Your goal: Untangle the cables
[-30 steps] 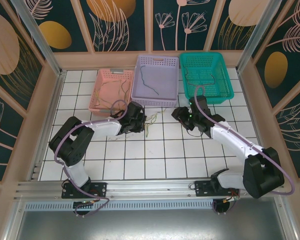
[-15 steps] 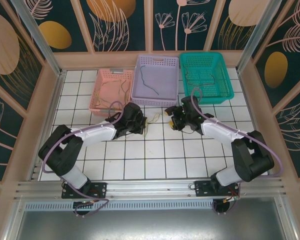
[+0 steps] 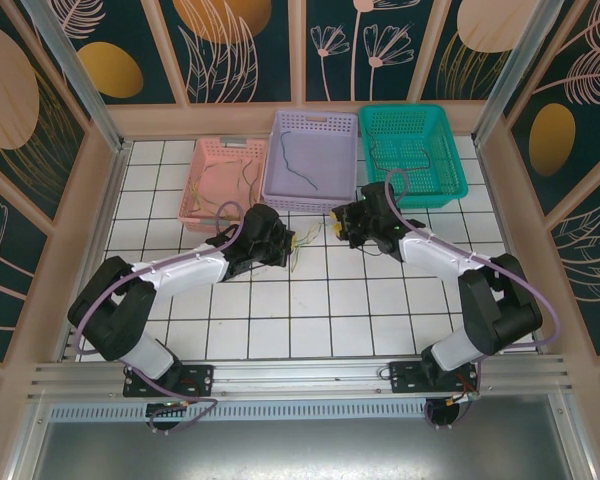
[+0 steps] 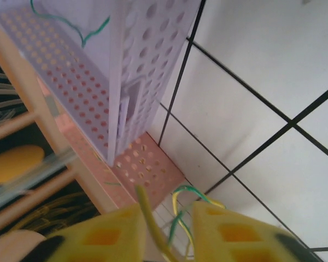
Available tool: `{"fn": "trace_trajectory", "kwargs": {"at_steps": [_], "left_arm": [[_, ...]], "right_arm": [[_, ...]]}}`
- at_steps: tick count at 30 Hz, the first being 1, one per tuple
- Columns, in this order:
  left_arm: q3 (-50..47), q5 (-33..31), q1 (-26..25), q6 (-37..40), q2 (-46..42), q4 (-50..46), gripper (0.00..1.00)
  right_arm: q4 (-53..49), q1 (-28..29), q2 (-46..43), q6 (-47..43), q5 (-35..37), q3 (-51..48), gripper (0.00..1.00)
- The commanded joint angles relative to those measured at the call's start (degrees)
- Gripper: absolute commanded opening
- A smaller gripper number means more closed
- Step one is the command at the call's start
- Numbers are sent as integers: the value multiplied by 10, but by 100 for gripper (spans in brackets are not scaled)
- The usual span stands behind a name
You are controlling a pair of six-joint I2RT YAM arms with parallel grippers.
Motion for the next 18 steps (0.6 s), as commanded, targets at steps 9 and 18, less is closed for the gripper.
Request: {"fn": "trace_trajectory", "kwargs": {"at_steps": [9, 18], "left_arm": [[49, -11, -2, 21, -21, -22, 0], [154, 20, 17, 80, 31, -44, 0]], "right_arm": [[-57, -2, -42, -158, 44, 16, 0], [-56, 65, -94, -455, 70, 68, 0]]}}
